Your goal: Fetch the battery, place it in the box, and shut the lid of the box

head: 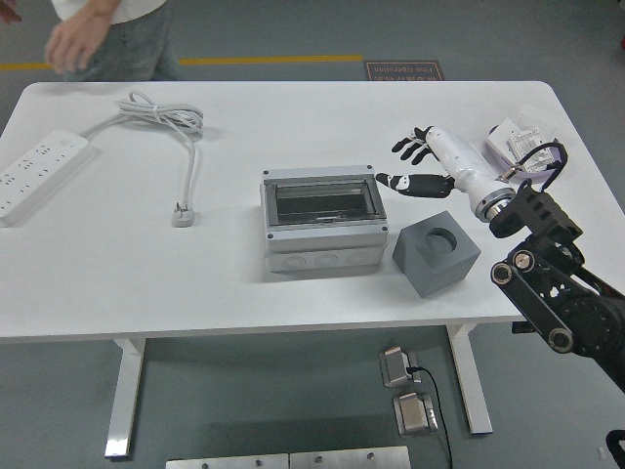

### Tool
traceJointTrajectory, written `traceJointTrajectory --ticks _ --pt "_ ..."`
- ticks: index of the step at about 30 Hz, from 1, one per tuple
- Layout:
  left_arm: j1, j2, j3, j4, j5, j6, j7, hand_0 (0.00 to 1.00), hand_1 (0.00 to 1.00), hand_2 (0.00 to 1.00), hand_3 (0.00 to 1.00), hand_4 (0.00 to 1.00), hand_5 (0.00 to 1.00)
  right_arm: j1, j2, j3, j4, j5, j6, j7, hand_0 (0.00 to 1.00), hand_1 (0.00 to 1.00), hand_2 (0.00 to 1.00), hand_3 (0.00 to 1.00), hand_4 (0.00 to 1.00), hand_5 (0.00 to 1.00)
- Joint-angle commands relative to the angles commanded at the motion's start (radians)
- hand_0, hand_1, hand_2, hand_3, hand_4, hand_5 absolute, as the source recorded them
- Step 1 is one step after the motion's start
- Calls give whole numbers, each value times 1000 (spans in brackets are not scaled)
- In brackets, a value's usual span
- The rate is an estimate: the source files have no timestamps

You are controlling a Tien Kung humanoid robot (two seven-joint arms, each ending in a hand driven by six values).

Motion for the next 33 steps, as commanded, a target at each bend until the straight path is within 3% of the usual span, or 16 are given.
traceJointTrajectory --ticks 8,18,28,33 --pt "6 -4 -2 0 0 -1 1 656 646 618 646 693 268 -140 22 168 3 33 -30 61 668 492 562 608 919 532" --pt "9 -7 -1 0 -4 -2 2 655 646 618 646 693 269 -259 66 345 -10 109 -74 124 626 491 560 611 923 547" --pt "6 1 -4 0 2 -2 2 656 645 618 646 693 269 -332 85 356 -20 134 -105 145 623 491 564 614 923 550" --pt "8 2 -4 0 1 -2 3 655 646 618 645 693 269 -376 86 326 -8 25 -60 84 629 488 560 615 921 551"
